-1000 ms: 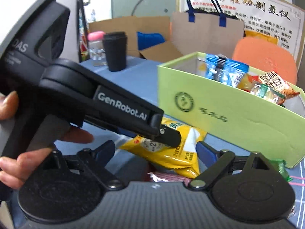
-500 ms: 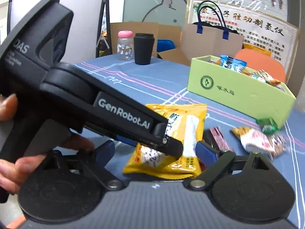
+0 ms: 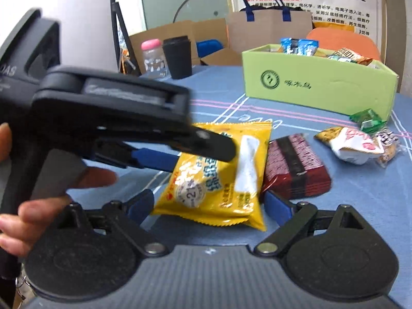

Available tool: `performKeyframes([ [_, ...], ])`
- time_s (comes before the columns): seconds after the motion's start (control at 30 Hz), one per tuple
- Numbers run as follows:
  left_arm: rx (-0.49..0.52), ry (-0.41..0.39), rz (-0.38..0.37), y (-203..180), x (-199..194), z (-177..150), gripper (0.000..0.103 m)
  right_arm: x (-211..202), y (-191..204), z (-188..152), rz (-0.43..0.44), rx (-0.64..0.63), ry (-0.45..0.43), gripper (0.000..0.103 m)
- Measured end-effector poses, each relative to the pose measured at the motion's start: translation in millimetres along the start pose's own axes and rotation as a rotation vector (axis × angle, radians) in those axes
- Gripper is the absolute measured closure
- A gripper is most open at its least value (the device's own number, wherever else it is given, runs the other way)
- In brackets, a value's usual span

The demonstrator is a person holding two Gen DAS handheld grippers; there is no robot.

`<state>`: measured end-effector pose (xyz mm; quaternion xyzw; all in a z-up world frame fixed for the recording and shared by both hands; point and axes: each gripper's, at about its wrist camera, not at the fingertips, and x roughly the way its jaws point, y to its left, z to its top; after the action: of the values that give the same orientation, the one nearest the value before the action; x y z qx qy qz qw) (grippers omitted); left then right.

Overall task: Organize snacks
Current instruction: 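Grasp the yellow chip bag with the left gripper and lift it, then carry the yellow chip bag into the green box and open the left gripper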

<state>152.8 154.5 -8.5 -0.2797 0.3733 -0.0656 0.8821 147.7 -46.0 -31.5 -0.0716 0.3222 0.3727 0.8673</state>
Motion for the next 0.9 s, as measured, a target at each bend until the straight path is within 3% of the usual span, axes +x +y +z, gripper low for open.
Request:
performKeyframes([
  [0.07,0.039,-0.002,0.023,-3,0,-2,0.068,1,3,-1,0.011,-0.022,-0.008,0.012],
  [0.17,0.034,0.021,0.002,2,-4,-4,0.084,1,18,0,0.01,-0.108,-0.01,0.019],
  [0.37,-0.006,-0.057,0.037,4,-25,17,0.085,4,30,29,0.035,-0.192,-0.07,0.02],
  [0.53,0.044,-0.144,0.035,-14,-18,80,0.085,21,6,91,0.002,-0.25,-0.155,0.02],
  [0.63,0.1,-0.191,0.024,-30,2,138,0.085,40,-22,139,-0.028,-0.263,-0.19,0.02],
  [0.73,0.131,-0.186,0.006,-42,35,192,0.085,68,-56,184,-0.053,-0.249,-0.182,0.02],
  [0.9,0.134,-0.127,0.012,-40,114,251,0.083,134,-108,224,-0.063,-0.191,-0.06,0.02],
])
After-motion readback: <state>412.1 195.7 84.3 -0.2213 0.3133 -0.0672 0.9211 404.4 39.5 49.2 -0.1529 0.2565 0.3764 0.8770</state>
